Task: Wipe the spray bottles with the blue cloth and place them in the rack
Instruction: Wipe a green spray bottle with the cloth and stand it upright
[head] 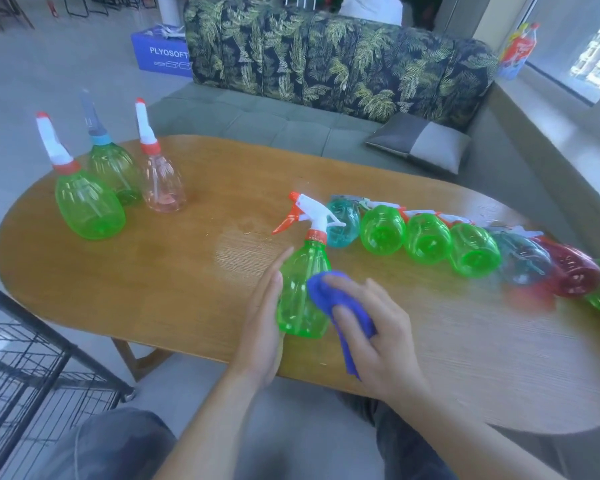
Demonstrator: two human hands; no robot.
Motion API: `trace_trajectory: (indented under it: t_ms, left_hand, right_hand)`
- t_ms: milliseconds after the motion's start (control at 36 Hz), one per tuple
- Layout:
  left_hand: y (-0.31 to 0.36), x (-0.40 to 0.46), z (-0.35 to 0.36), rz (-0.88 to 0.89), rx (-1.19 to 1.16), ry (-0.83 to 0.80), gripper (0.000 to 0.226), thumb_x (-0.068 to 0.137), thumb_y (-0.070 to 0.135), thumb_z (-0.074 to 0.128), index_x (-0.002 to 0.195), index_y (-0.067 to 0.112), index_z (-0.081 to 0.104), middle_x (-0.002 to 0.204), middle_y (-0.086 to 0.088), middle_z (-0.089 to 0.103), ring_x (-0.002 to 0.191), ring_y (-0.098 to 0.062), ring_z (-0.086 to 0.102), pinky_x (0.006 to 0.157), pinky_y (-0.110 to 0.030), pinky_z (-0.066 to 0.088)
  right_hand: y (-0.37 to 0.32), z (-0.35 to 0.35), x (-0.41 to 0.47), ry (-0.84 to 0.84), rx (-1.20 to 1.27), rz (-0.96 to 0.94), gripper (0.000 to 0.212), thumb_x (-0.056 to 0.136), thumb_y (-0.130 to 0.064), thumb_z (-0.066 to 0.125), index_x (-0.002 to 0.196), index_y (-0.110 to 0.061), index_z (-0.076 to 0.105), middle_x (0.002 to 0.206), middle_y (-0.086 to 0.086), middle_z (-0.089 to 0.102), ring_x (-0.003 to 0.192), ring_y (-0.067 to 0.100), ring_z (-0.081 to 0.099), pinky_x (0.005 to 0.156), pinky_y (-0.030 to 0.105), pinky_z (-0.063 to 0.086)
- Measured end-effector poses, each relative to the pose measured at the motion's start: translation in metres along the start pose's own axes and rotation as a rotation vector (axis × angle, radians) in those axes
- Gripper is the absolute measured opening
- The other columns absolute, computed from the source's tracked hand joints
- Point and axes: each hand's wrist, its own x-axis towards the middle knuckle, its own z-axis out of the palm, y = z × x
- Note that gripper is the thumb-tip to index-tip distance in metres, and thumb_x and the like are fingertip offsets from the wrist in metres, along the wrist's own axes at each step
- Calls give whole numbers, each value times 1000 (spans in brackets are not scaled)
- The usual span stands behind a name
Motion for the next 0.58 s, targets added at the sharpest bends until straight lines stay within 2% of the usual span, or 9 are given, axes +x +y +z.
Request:
trace_trajectory:
  t_ms: [83, 111, 167, 250, 306, 444, 583]
  left_hand:
    - [2, -2, 0, 7, -14, 7, 57, 100, 61, 60, 151, 36, 60, 158, 4, 59, 152, -22, 50, 128, -61, 32]
    - [2, -2, -1, 20, -16, 7, 65, 95, 62, 67, 153, 34, 59, 159, 3, 58, 151, -22, 50, 127, -62, 33]
    - [1, -1, -1, 29, -12, -19, 81, 84, 62, 84, 154, 33, 57, 161, 0, 56, 152, -26, 49, 127, -63, 33]
    - [0, -1, -1, 21, -22, -54, 83, 80, 46, 89, 155, 34, 55, 158, 1, 58, 148, -25, 54, 125, -62, 36]
    - [-1, 0, 0, 27, -22, -55, 78, 82, 39, 85, 154, 36, 57, 158, 3, 59, 148, -23, 54, 125, -62, 37]
    - [-2, 1, 0, 76, 27, -27, 74, 87, 38, 82, 155, 43, 54, 162, 18, 52, 154, -10, 44, 129, -54, 33]
    - [-5, 3, -1, 74, 6, -22, 75, 89, 43, 80, 156, 52, 48, 165, 10, 51, 152, -18, 49, 127, -58, 35]
  right_hand:
    - [-4, 6, 10, 143, 201, 350, 24, 107, -31, 53, 124, -35, 70, 112, -17, 73, 109, 10, 68, 94, 24, 50]
    - [-1, 8, 12, 158, 254, 445, 24, 109, -31, 53, 124, -36, 70, 111, -17, 74, 106, 9, 68, 95, 29, 50]
    - [5, 13, 14, 162, 327, 563, 24, 109, -37, 52, 123, -41, 71, 94, -18, 71, 88, 9, 63, 85, 39, 48]
    - [10, 21, 12, 139, 404, 602, 28, 105, -47, 52, 123, -37, 71, 82, -11, 64, 77, 14, 55, 78, 42, 43]
    - [9, 23, 11, 146, 426, 593, 26, 108, -43, 52, 121, -33, 72, 81, -10, 63, 78, 15, 55, 78, 42, 43]
    - [9, 26, 9, 166, 445, 590, 24, 110, -37, 51, 120, -33, 72, 82, -13, 63, 80, 14, 56, 78, 42, 45]
    - [6, 24, 9, 190, 466, 575, 25, 110, -38, 50, 123, -34, 71, 87, -10, 66, 85, 15, 59, 81, 42, 47]
